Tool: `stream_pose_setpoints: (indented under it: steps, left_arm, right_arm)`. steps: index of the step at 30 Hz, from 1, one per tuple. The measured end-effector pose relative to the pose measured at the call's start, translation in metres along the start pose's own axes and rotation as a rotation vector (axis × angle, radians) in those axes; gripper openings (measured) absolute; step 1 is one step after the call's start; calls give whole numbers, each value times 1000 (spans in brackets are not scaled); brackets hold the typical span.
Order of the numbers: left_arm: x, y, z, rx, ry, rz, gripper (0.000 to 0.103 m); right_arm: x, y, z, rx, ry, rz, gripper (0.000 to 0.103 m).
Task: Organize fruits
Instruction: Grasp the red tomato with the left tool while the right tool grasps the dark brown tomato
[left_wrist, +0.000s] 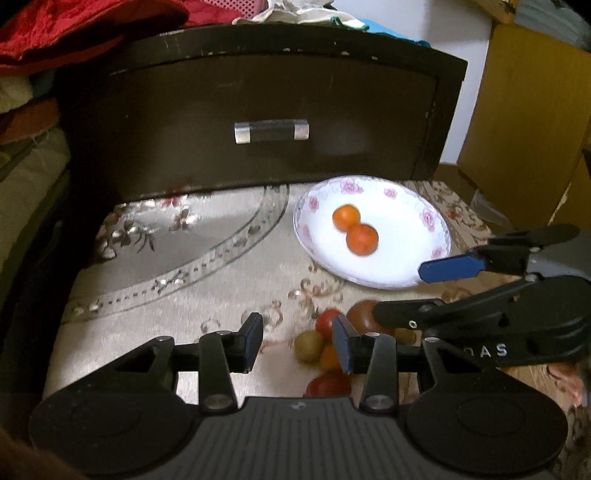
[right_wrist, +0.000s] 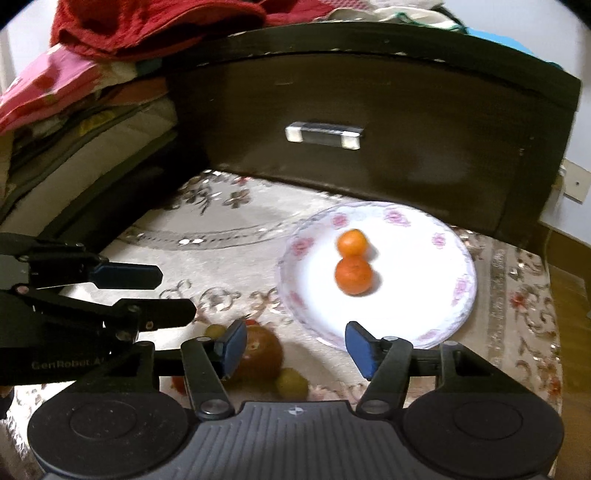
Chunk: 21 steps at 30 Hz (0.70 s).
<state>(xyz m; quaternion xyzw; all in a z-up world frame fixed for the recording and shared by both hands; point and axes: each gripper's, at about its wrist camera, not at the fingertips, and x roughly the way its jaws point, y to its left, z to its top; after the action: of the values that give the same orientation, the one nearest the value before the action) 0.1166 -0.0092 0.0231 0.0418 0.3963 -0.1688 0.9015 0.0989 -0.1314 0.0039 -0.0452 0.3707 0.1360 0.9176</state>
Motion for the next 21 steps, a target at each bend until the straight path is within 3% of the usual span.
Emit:
stream_pose_setpoints:
  steps: [11, 17, 21]
  left_arm:
    - [0, 11, -19, 16, 58, -36, 47]
    - [8, 3, -24, 57, 91, -70, 47]
    - [16, -8, -30, 108, 117, -88, 47]
  right_arm:
    - [24, 17, -2, -71, 70, 50, 59]
    - [34, 14, -4, -37, 113, 88, 37]
    - [29, 8, -2, -14, 107, 77, 35]
